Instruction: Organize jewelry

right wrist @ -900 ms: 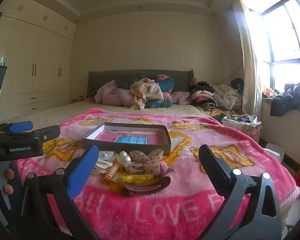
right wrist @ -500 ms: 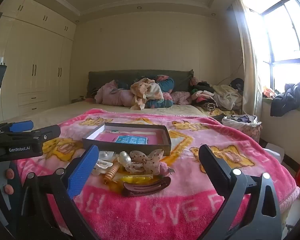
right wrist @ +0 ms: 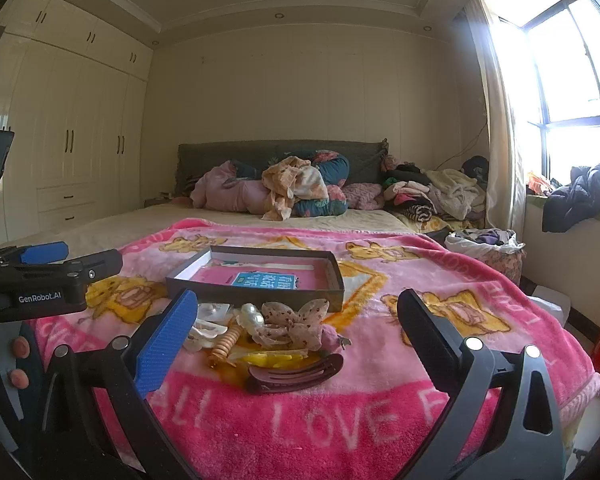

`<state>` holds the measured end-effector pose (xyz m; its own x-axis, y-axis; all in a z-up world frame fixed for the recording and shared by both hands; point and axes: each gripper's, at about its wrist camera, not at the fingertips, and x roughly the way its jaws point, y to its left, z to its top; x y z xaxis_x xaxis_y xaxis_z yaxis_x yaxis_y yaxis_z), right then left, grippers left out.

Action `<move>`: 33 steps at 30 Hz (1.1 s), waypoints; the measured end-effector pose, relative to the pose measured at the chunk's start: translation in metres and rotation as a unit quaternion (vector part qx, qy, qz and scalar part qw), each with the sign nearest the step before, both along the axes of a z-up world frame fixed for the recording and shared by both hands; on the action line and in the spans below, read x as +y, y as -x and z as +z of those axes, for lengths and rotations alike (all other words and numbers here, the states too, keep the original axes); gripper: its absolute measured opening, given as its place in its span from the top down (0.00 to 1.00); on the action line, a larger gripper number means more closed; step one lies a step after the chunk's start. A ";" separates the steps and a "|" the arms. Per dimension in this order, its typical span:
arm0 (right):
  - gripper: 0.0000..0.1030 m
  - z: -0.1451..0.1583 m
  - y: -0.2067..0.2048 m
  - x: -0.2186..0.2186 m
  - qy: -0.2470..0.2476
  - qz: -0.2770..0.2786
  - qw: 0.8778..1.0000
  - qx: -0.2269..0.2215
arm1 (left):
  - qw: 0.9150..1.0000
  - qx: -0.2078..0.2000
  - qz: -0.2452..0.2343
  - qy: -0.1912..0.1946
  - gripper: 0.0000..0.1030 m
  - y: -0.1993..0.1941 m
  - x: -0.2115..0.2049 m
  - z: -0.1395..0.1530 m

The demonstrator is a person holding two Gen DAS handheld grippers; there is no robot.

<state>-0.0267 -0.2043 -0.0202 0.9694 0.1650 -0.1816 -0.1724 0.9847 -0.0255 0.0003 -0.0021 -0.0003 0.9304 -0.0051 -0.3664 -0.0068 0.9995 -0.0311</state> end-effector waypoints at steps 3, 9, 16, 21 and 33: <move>0.06 0.000 0.000 0.000 0.000 0.000 1.000 0.001 | 1.000 0.000 0.001 -0.001 0.10 -0.001 -0.002 0.000; 0.06 0.000 0.001 -0.002 -0.001 0.000 1.000 0.000 | 1.000 -0.001 -0.001 0.001 0.10 0.001 0.002 0.000; 0.06 0.001 0.000 0.001 -0.001 0.000 1.000 0.000 | 1.000 -0.001 -0.001 0.000 0.10 0.000 0.000 0.000; 0.06 0.001 0.001 0.000 -0.001 0.000 1.000 0.000 | 1.000 -0.002 -0.001 0.001 0.10 0.001 0.002 0.000; 0.06 0.002 0.001 0.001 -0.003 0.000 1.000 -0.001 | 1.000 -0.002 -0.001 0.000 0.10 0.001 0.001 0.000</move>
<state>-0.0279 -0.2035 -0.0184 0.9698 0.1663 -0.1786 -0.1726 0.9848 -0.0206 -0.0008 -0.0007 -0.0002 0.9320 -0.0076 -0.3625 -0.0039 0.9995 -0.0311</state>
